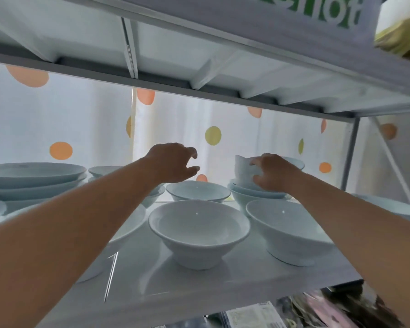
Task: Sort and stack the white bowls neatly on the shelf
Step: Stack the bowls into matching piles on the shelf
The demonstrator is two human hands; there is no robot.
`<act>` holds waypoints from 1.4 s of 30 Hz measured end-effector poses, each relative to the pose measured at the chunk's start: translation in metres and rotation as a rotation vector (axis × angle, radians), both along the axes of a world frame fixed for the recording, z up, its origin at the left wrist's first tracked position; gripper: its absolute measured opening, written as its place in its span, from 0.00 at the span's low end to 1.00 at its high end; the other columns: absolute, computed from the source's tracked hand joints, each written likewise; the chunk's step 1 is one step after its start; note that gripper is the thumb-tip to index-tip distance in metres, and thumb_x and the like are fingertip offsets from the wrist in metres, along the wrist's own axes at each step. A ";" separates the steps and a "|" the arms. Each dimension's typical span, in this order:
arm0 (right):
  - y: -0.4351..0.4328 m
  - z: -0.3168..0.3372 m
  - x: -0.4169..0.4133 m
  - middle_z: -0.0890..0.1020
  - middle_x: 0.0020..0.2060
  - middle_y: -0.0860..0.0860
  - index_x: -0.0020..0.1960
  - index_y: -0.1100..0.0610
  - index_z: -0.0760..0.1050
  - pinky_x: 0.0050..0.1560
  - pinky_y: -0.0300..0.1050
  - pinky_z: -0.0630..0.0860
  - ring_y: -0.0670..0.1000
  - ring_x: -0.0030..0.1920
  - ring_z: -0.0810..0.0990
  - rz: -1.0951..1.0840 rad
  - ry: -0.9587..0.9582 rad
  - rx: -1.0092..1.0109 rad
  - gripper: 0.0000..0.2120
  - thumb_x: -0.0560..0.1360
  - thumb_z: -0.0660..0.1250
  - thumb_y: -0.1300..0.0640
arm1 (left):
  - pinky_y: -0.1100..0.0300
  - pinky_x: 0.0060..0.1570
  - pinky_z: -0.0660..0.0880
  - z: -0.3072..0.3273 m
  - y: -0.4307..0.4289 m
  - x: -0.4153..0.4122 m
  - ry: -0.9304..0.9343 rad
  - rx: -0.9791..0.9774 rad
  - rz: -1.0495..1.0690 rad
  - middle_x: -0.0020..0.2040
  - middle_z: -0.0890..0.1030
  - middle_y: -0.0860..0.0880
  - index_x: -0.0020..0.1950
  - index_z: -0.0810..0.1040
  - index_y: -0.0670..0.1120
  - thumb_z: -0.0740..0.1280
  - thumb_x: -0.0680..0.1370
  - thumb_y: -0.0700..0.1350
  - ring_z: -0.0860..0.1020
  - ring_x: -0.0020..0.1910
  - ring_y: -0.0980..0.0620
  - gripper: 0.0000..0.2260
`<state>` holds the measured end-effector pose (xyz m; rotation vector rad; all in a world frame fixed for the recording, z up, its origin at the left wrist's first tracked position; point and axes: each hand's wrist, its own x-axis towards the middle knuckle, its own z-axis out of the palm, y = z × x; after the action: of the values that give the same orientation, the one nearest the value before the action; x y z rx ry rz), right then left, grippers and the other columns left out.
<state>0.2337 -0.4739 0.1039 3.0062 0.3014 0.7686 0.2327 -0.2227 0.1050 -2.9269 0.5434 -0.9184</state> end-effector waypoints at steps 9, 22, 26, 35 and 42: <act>-0.116 0.014 0.020 0.73 0.65 0.57 0.68 0.56 0.69 0.64 0.49 0.70 0.57 0.64 0.72 -0.002 0.034 -0.033 0.24 0.72 0.64 0.61 | 0.54 0.57 0.70 -0.004 -0.096 0.033 -0.053 0.107 -0.049 0.61 0.75 0.48 0.69 0.65 0.55 0.60 0.78 0.56 0.73 0.62 0.47 0.20; -0.207 0.015 0.122 0.78 0.60 0.52 0.62 0.55 0.74 0.61 0.48 0.70 0.53 0.61 0.74 0.299 0.093 -0.256 0.18 0.73 0.66 0.59 | 0.51 0.59 0.70 -0.002 -0.214 0.088 0.079 0.059 0.008 0.61 0.74 0.50 0.67 0.68 0.56 0.68 0.74 0.54 0.71 0.61 0.50 0.22; -0.208 0.008 0.141 0.80 0.46 0.47 0.48 0.53 0.78 0.51 0.46 0.74 0.51 0.50 0.77 0.372 0.083 -0.257 0.05 0.74 0.65 0.54 | 0.54 0.58 0.70 -0.004 -0.223 0.096 0.101 0.185 0.097 0.62 0.74 0.52 0.66 0.69 0.56 0.67 0.74 0.55 0.70 0.63 0.51 0.21; -0.208 0.002 0.143 0.74 0.35 0.47 0.40 0.54 0.75 0.46 0.50 0.76 0.53 0.40 0.75 0.434 0.028 -0.297 0.10 0.75 0.65 0.48 | 0.58 0.47 0.70 -0.010 -0.225 0.093 -0.040 0.430 0.161 0.55 0.76 0.48 0.60 0.71 0.47 0.63 0.78 0.52 0.77 0.49 0.48 0.13; -0.211 -0.004 0.145 0.79 0.39 0.49 0.46 0.54 0.79 0.45 0.48 0.75 0.53 0.42 0.77 0.461 0.042 -0.215 0.11 0.76 0.64 0.47 | 0.58 0.40 0.68 -0.015 -0.220 0.091 -0.075 0.353 0.123 0.55 0.71 0.46 0.62 0.65 0.45 0.65 0.77 0.53 0.67 0.36 0.48 0.19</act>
<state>0.3783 -0.6845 0.0998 2.7757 1.0305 0.6399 0.3233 -0.4431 0.0900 -2.5684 0.4604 -0.8180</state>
